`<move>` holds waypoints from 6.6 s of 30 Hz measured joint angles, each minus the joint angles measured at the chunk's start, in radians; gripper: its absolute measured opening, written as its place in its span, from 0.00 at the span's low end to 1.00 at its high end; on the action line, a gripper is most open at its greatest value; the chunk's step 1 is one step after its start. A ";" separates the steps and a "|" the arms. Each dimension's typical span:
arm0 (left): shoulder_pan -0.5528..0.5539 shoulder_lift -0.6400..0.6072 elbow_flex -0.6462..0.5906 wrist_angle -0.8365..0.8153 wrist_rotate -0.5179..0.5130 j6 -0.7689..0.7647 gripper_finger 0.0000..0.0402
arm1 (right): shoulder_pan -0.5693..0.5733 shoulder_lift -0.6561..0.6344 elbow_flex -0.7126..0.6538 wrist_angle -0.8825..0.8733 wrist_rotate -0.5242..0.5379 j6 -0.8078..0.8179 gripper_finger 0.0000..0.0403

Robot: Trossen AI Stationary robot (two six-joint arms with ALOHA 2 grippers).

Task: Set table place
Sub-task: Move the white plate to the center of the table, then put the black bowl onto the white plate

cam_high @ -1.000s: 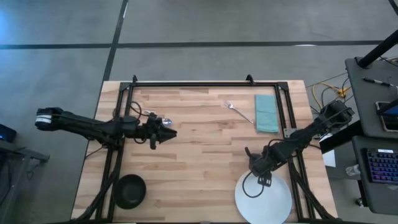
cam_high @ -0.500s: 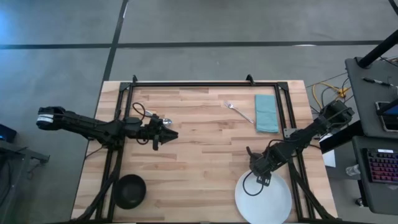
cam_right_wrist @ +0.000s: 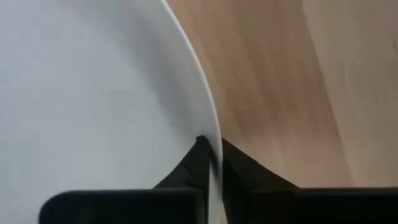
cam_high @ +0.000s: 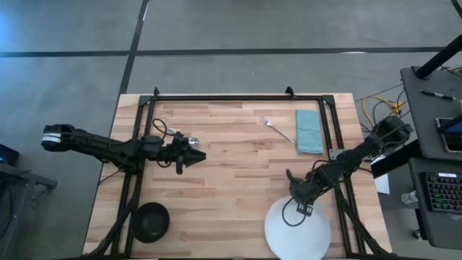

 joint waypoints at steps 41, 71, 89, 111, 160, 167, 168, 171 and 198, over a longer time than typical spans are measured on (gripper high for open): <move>-0.332 -0.086 0.049 -0.268 -0.234 -0.029 0.05 | -0.557 0.381 0.413 0.117 0.317 -0.023 0.03; -0.333 -0.081 0.047 -0.332 -0.248 -0.063 0.05 | -0.558 0.342 0.505 0.015 0.312 -0.115 0.32; -0.229 -0.038 0.205 -0.387 -0.093 0.175 0.05 | -0.495 0.066 0.689 -0.136 0.655 -0.214 0.44; -0.153 0.129 0.591 -1.373 0.123 0.677 0.05 | -0.307 0.028 0.800 -0.165 0.677 -0.183 0.43; -0.821 0.326 0.587 -1.630 0.044 -0.054 0.38 | -0.298 0.032 0.777 -0.226 0.651 -0.253 0.44; -0.820 0.414 0.587 -1.630 0.044 -0.053 0.37 | -0.298 0.032 0.776 -0.229 0.651 -0.260 0.44; -0.820 0.426 0.587 -1.630 0.043 -0.053 0.35 | -0.298 0.032 0.776 -0.233 0.651 -0.260 0.44; -0.820 0.453 0.586 -1.630 0.043 -0.052 0.28 | -0.298 0.032 0.776 -0.251 0.651 -0.256 0.44; -0.045 0.217 0.666 -1.389 0.046 -0.077 0.00 | -0.198 0.023 0.669 -0.580 0.663 0.305 0.40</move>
